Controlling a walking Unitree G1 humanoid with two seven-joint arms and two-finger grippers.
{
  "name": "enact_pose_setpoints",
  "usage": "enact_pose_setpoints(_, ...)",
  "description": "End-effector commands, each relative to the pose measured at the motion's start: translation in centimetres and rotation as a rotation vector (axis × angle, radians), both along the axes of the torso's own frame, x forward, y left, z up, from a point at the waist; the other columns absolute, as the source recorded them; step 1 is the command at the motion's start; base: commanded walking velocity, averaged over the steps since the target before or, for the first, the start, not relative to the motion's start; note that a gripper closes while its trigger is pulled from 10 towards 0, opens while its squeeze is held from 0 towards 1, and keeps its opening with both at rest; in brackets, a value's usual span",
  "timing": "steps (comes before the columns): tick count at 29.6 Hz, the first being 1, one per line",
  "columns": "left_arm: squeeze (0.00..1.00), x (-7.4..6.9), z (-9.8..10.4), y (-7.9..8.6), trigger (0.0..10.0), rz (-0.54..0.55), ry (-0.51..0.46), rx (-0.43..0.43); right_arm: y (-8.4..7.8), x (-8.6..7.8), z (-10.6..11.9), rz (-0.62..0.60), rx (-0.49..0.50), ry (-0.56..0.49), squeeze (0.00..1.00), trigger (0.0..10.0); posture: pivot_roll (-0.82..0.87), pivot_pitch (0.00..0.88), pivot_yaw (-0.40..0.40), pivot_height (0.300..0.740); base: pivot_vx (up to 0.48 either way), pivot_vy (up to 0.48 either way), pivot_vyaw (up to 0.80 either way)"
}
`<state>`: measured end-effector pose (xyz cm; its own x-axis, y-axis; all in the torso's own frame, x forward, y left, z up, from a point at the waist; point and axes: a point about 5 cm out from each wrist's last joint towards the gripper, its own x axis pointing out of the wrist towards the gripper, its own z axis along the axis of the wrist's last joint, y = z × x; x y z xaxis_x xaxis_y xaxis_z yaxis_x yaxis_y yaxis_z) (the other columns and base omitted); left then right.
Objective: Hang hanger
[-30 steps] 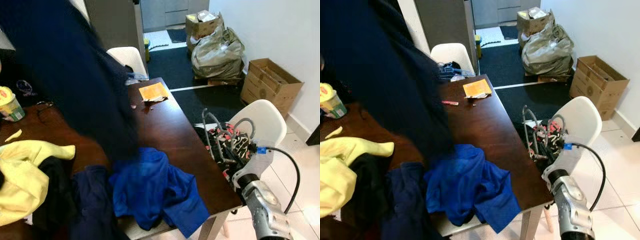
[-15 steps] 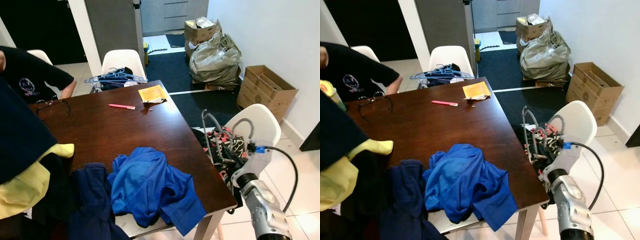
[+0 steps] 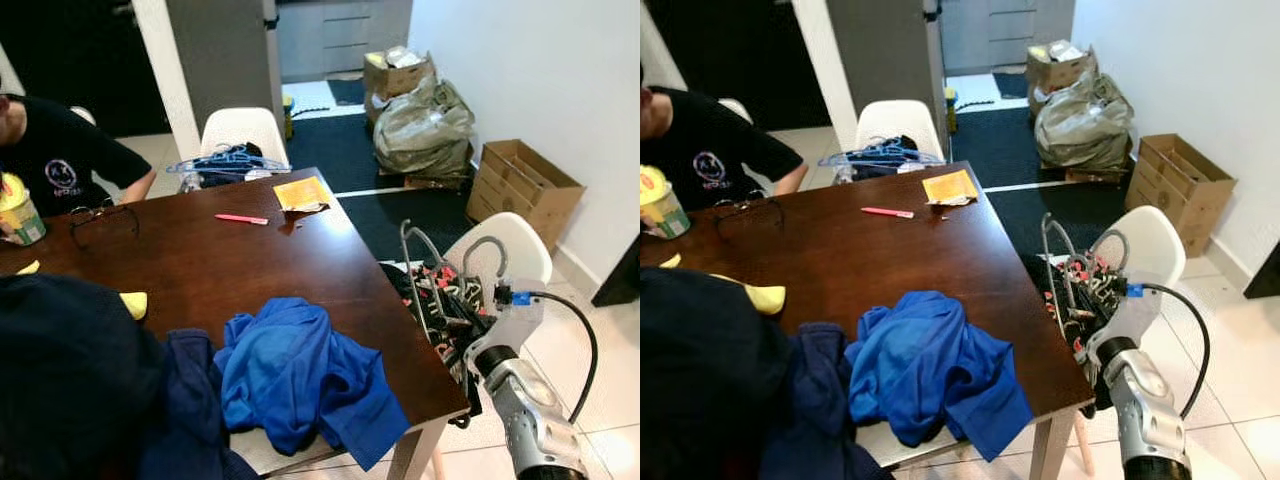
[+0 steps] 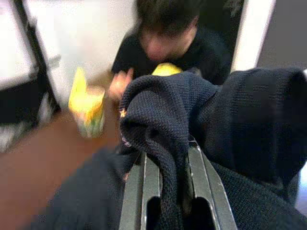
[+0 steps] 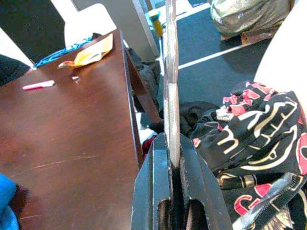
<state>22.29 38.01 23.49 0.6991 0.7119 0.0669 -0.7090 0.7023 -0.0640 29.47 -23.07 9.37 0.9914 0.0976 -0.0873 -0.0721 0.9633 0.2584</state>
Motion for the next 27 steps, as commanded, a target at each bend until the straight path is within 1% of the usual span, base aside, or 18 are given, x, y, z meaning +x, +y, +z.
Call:
enact_pose_setpoints(1,0.00,-1.0,-1.1,0.5,0.0,0.039,0.029,-0.050,0.5,0.1,-0.2,0.021,0.025,0.005,0.00,10.0,0.04,0.028,0.070,0.740,0.000,0.000,0.00)
enact_pose_setpoints(3,0.00,-1.0,-1.1,0.5,0.0,0.039,0.029,-0.050,0.5,0.1,-0.2,0.021,0.025,0.005,0.00,10.0,0.04,0.028,0.070,0.740,0.000,0.000,0.00)
enact_pose_setpoints(4,0.16,-1.4,-3.1,-0.1,0.0,-0.018,0.150,-0.064,0.5,0.1,-0.2,0.021,0.026,0.005,0.00,10.0,0.05,0.030,0.068,0.740,0.000,0.000,0.00)
enact_pose_setpoints(5,0.16,-1.4,-3.1,-0.1,0.0,-0.018,0.150,-0.064,0.5,0.1,-0.2,0.021,0.026,0.005,0.00,10.0,0.05,0.030,0.068,0.740,0.000,0.000,0.00)
enact_pose_setpoints(6,0.55,-1.7,-5.3,-0.9,1.7,-0.142,0.370,-0.011,0.6,0.2,-0.2,0.022,0.026,0.006,0.00,10.0,0.05,0.035,0.067,0.740,0.000,0.000,0.00)
enact_pose_setpoints(8,0.55,-1.7,-5.3,-0.9,1.7,-0.142,0.370,-0.011,0.6,0.2,-0.2,0.022,0.026,0.006,0.00,10.0,0.05,0.035,0.067,0.740,0.000,0.000,0.00)
enact_pose_setpoints(9,1.00,-2.9,-7.3,-1.3,1.5,-0.198,0.510,-0.022,0.6,0.2,-0.2,0.024,0.027,0.006,0.00,10.0,0.05,0.037,0.065,0.740,0.000,0.000,0.00)
enact_pose_setpoints(11,1.00,-2.9,-7.3,-1.3,1.5,-0.198,0.510,-0.022,0.6,0.2,-0.2,0.024,0.027,0.006,0.00,10.0,0.05,0.037,0.065,0.740,0.000,0.000,0.00)
enact_pose_setpoints(12,1.00,-4.1,-8.3,-1.5,0.9,-0.203,0.595,-0.030,0.6,0.2,-0.2,0.025,0.030,0.007,0.00,10.0,0.06,0.039,0.063,0.740,0.000,0.000,0.00)
enact_pose_setpoints(14,1.00,-4.1,-8.3,-1.5,0.9,-0.203,0.595,-0.030,0.6,0.2,-0.2,0.025,0.030,0.007,0.00,10.0,0.06,0.039,0.063,0.740,0.000,0.000,0.00)
enact_pose_setpoints(15,1.00,-4.8,-8.1,-1.5,10.0,-0.158,0.601,-0.019,0.6,0.2,-0.2,0.028,0.033,0.007,0.00,10.0,0.07,0.041,0.057,0.740,0.000,0.000,0.00)
enact_pose_setpoints(18,1.00,-4.9,-6.2,-1.0,10.0,-0.062,0.529,0.035,0.7,0.3,-0.2,0.032,0.036,0.008,0.00,10.0,0.07,0.039,0.053,0.740,0.000,0.000,0.00)
enact_pose_setpoints(19,1.00,-4.6,-2.7,-0.2,10.0,0.038,0.422,0.157,0.8,0.3,-0.2,0.035,0.040,0.008,0.00,10.0,0.07,0.038,0.055,0.740,0.000,0.000,0.00)
enact_pose_setpoints(21,1.00,-4.6,-2.7,-0.2,10.0,0.038,0.422,0.157,0.8,0.3,-0.2,0.035,0.040,0.008,0.00,10.0,0.07,0.038,0.055,0.740,0.000,0.000,0.00)
enact_pose_setpoints(22,1.00,-4.5,0.8,0.2,10.0,0.125,0.325,0.279,0.9,0.3,-0.2,0.038,0.043,0.008,0.00,10.0,0.06,0.037,0.059,0.740,0.000,0.000,0.00)
enact_pose_setpoints(23,1.00,-4.5,0.8,0.2,10.0,0.125,0.325,0.279,0.9,0.3,-0.2,0.038,0.043,0.008,0.00,10.0,0.06,0.037,0.059,0.740,0.000,0.000,0.00)
enact_pose_setpoints(25,1.00,-4.9,7.3,0.2,10.0,0.250,0.167,0.527,0.8,0.2,-0.2,0.036,0.048,0.005,0.00,10.0,0.06,0.034,0.066,0.740,0.000,0.000,0.00)
enact_pose_setpoints(27,1.00,-4.9,7.3,0.2,10.0,0.250,0.167,0.527,0.8,0.2,-0.2,0.036,0.048,0.005,0.00,10.0,0.06,0.034,0.066,0.740,0.000,0.000,0.00)
